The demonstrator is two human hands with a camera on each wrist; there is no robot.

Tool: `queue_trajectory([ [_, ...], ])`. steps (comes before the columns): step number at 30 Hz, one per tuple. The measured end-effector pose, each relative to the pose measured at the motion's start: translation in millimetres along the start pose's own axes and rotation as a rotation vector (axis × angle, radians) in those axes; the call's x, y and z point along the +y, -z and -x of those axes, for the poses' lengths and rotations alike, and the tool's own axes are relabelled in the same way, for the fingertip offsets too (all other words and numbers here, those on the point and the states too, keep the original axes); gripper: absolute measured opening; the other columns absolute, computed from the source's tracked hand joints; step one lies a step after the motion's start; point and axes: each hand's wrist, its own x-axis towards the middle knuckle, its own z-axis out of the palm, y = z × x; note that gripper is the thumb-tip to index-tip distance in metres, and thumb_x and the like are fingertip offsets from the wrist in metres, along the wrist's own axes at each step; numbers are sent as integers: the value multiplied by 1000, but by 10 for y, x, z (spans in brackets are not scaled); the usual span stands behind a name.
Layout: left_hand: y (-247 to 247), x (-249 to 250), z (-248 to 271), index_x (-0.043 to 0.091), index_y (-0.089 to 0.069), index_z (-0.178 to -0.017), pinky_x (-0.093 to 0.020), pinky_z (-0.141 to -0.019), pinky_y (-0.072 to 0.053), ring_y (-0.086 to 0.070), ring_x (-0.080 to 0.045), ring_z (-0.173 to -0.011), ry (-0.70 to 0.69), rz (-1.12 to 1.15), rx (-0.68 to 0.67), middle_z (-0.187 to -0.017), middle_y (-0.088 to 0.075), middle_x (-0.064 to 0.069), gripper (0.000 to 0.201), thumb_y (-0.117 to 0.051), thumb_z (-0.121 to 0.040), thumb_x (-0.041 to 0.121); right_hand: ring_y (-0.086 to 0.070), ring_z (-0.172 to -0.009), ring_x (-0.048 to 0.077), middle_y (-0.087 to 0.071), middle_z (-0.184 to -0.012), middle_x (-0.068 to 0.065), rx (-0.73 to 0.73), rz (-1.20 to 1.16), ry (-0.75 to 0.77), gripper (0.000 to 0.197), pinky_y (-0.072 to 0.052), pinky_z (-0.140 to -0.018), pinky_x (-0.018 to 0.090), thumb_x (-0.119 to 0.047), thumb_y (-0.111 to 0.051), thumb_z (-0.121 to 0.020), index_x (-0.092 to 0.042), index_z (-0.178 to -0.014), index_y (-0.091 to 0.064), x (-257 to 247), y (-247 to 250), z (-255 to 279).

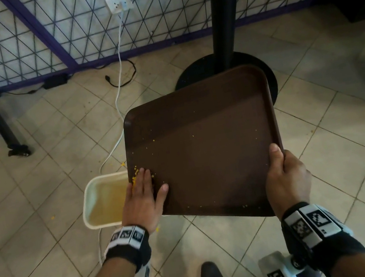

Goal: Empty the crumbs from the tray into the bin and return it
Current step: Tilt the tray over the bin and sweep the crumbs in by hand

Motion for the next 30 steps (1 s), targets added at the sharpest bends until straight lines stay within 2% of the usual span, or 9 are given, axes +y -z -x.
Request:
queue_trajectory([
  [4, 84, -51, 46, 17, -23, -154, -38, -122, -7, -18, -17, -148, -27, -9, 67, -162, -20, -3, 84, 2, -93, 69, -54, -63, 16, -58, -69, 1, -5, 1, 0, 48, -45, -59, 33, -47, -31, -101, -11, -83, -58, -1, -7, 6],
  [9, 523, 347, -582, 20, -10, -156, -40, -122, -6, -7, -16, -150, -65, 90, 215, -165, -5, -2, 74, -8, -97, 65, -52, -61, 14, -56, -68, 1, -5, -6, -1, 46, -36, -51, 26, -44, -32, -102, -11, -81, -57, 1, -14, 7],
  [13, 590, 536, -812, 19, -4, -156, -42, -122, -4, -5, -17, -150, -57, 117, 144, -165, 1, -2, 79, -6, -95, 68, -54, -62, 16, -56, -68, 1, -4, -12, 14, 44, -36, -50, 26, -44, -32, -102, -14, -80, -56, -4, -9, 10],
  [17, 260, 369, -406, 19, 4, -156, -39, -122, 0, -2, -14, -150, -14, 84, 75, -165, 6, 0, 80, -2, -94, 69, -55, -65, 15, -58, -70, 0, -5, -22, 17, 43, -40, -55, 29, -47, -32, -101, -17, -83, -57, -16, -9, -2],
  [19, 86, 211, -112, 17, 1, -156, -40, -122, 0, -3, -14, -150, -4, 36, 27, -165, 2, -2, 82, 1, -93, 69, -55, -65, 16, -58, -70, 1, -2, -17, 23, 45, -42, -58, 31, -48, -31, -101, -16, -83, -57, -15, -7, -5],
  [22, 9, 23, 144, 17, -18, -155, -41, -122, -5, -12, -15, -149, 1, -22, 0, -164, -16, -2, 85, 5, -92, 69, -55, -62, 18, -58, -68, 3, 2, -10, 33, 47, -43, -57, 32, -47, -31, -101, -14, -81, -57, -23, 2, 10],
  [25, 167, -22, -18, 19, -30, -152, -40, -121, -8, -19, -17, -148, 1, 2, 85, -161, -26, -1, 83, 3, -93, 68, -55, -62, 20, -57, -67, 4, 7, -19, 26, 47, -44, -55, 32, -47, -33, -101, -13, -77, -55, -36, 0, 14],
  [27, 303, -8, -292, 18, -25, -153, -42, -122, -6, -14, -17, -149, 20, 29, 129, -162, -21, -1, 82, 1, -94, 68, -56, -62, 21, -57, -67, 4, 8, -21, 26, 47, -45, -56, 33, -46, -33, -101, -13, -76, -55, -37, -5, 13],
  [30, 438, -6, -663, 18, -14, -156, -46, -121, -4, -9, -19, -150, 69, 37, 103, -164, -14, -3, 86, 2, -91, 73, -56, -62, 20, -58, -68, 4, 5, -27, 27, 46, -47, -56, 33, -46, -33, -101, -14, -76, -55, -38, -6, 14],
])
